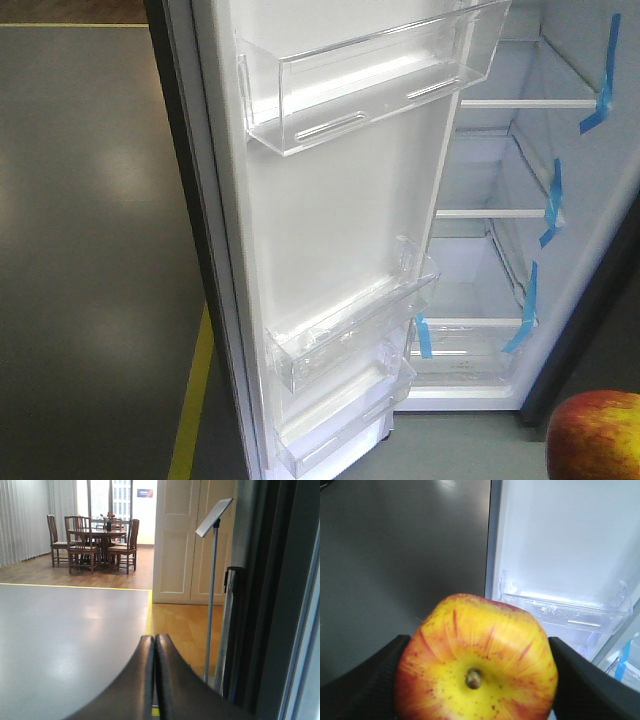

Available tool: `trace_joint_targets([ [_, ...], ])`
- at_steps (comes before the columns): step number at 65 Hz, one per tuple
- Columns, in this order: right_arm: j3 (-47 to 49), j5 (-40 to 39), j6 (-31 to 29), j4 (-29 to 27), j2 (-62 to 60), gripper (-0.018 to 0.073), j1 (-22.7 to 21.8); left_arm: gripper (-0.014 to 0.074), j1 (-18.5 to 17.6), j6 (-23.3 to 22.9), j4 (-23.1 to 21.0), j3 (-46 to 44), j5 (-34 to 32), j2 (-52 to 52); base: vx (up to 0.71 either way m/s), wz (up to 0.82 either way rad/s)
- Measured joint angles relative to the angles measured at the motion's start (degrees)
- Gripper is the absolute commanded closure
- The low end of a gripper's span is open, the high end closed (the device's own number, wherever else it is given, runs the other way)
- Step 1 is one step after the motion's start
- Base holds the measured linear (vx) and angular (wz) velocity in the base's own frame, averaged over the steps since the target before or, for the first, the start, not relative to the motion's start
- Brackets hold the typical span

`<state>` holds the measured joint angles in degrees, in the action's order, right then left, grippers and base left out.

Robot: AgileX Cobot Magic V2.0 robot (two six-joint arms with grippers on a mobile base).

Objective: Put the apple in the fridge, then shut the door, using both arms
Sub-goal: 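Stop the base in front of the open fridge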

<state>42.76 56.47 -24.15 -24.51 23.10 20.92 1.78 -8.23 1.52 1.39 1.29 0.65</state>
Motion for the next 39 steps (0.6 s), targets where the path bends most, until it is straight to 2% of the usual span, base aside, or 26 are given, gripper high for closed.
trace_joint_targets([
  [39,0.00,0.00,0.00,0.00,0.00,0.0241,0.00,0.0602,0.00,0.00,0.00,0.00,0.00,0.00,0.05,-0.01],
])
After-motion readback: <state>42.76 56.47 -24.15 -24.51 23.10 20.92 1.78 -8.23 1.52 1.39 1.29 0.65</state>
